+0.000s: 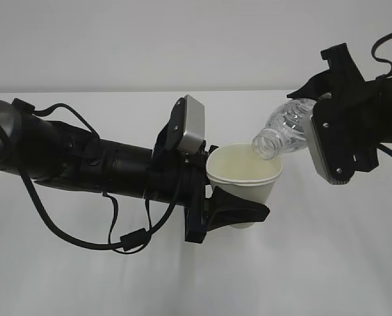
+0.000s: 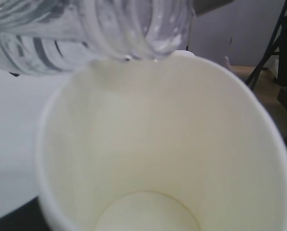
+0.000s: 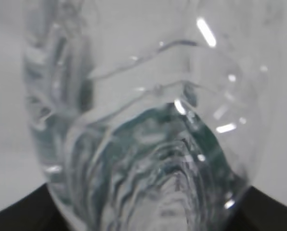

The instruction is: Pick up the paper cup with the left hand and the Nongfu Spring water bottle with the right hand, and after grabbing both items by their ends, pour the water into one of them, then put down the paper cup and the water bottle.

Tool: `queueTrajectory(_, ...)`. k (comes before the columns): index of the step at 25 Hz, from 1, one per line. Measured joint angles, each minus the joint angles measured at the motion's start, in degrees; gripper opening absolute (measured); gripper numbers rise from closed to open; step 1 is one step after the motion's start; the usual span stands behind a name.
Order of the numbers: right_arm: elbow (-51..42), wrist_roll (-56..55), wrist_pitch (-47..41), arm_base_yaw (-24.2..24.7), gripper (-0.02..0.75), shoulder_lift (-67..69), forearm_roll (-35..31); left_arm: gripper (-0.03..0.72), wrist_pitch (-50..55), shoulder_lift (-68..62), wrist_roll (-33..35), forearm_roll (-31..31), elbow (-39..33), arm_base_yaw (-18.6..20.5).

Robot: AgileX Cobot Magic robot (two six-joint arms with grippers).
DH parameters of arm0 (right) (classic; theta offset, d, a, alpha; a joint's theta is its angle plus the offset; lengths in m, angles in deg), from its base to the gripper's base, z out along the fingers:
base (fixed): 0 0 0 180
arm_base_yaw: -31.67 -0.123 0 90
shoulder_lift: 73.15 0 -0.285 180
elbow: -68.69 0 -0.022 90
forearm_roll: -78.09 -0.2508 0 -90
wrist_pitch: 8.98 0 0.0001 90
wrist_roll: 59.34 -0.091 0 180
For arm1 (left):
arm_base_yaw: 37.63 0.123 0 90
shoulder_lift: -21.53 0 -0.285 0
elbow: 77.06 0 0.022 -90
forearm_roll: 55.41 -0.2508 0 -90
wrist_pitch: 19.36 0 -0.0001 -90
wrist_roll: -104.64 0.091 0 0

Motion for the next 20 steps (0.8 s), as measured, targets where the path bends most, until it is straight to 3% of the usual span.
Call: queueTrajectory(20,2.04,0.13,0.00,0.00,0.455,0.00,2.46,0.426,0.00,0.00,-0.04,-0.64,0.00,0.00)
